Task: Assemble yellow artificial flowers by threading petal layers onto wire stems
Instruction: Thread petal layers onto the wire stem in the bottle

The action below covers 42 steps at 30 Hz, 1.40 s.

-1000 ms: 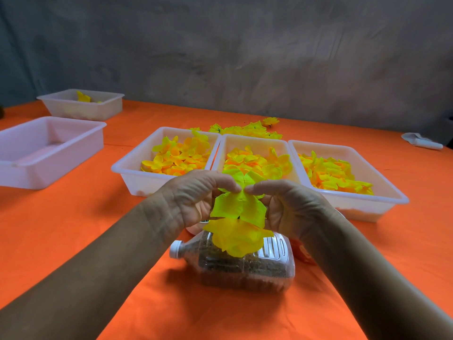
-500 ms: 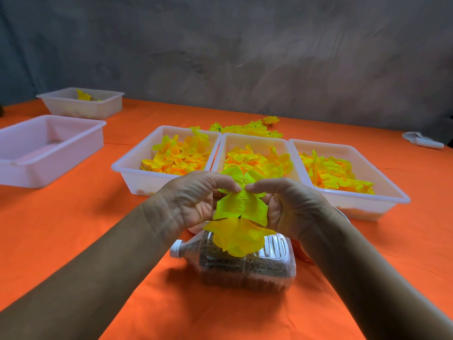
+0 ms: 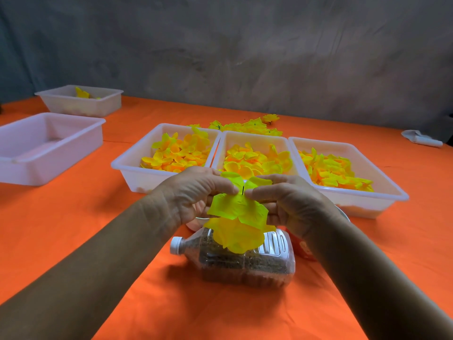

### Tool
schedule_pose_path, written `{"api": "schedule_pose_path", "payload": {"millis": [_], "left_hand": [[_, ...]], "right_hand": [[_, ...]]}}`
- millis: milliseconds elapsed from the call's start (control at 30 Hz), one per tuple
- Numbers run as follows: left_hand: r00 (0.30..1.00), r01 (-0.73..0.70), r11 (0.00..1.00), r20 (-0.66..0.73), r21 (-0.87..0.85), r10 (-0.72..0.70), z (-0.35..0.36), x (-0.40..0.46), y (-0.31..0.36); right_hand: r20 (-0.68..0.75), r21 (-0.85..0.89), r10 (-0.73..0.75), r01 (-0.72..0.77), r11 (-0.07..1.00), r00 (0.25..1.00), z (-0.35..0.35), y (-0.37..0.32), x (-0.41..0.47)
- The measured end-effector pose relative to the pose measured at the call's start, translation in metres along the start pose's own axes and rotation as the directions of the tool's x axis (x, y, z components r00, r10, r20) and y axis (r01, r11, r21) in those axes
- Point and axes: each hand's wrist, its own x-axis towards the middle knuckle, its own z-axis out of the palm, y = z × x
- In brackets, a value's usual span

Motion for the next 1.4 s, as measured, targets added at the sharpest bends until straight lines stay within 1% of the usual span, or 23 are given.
{"api": "schedule_pose_path", "payload": {"millis": [100,233,433,567,700,800,1133,1300,1400], "left_hand": [[1.0,0.0,0.999,0.0,0.048,0.0,-0.003,0.001,-0.003],[1.0,-0.013,0.995,-0.003,0.099,0.014,-0.004,0.001,-0.005],[0.999,-0.031,0.967,-0.006,0.255,0.033,-0.006,0.001,-0.005],[0.999,-0.033,0.952,-0.025,0.305,0.043,-0.007,0.002,-0.005],[0.996,-0.04,0.96,-0.064,0.279,0.06,-0.007,0.002,-0.003],[0.997,-0.025,0.962,-0.058,0.271,0.042,-0.008,0.002,-0.004],[0.995,-0.039,0.932,-0.067,0.361,0.068,-0.008,0.005,-0.009],[0.995,-0.026,0.924,-0.076,0.382,0.059,-0.007,0.005,-0.013],[0.995,-0.017,0.922,-0.08,0.387,0.052,-0.007,0.005,-0.014]], "right_hand": [[-0.011,-0.052,-0.033,0.032,0.998,0.999,0.001,-0.001,-0.003],[-0.026,-0.09,-0.032,0.03,0.995,0.999,0.001,-0.002,-0.003],[-0.079,-0.245,-0.059,0.038,0.969,0.995,0.0,-0.009,0.003],[-0.064,-0.325,-0.051,0.027,0.945,0.997,0.001,-0.013,0.005],[-0.055,-0.355,-0.04,0.018,0.935,0.998,0.001,-0.012,0.005],[-0.059,-0.36,-0.03,0.007,0.933,0.998,0.001,-0.01,0.005],[-0.033,-0.388,-0.017,0.002,0.922,0.999,0.0,-0.007,0.004],[-0.054,-0.407,-0.01,-0.013,0.914,0.999,0.002,-0.005,0.002],[-0.046,-0.371,0.003,-0.02,0.929,0.999,0.002,-0.005,0.002]]}}
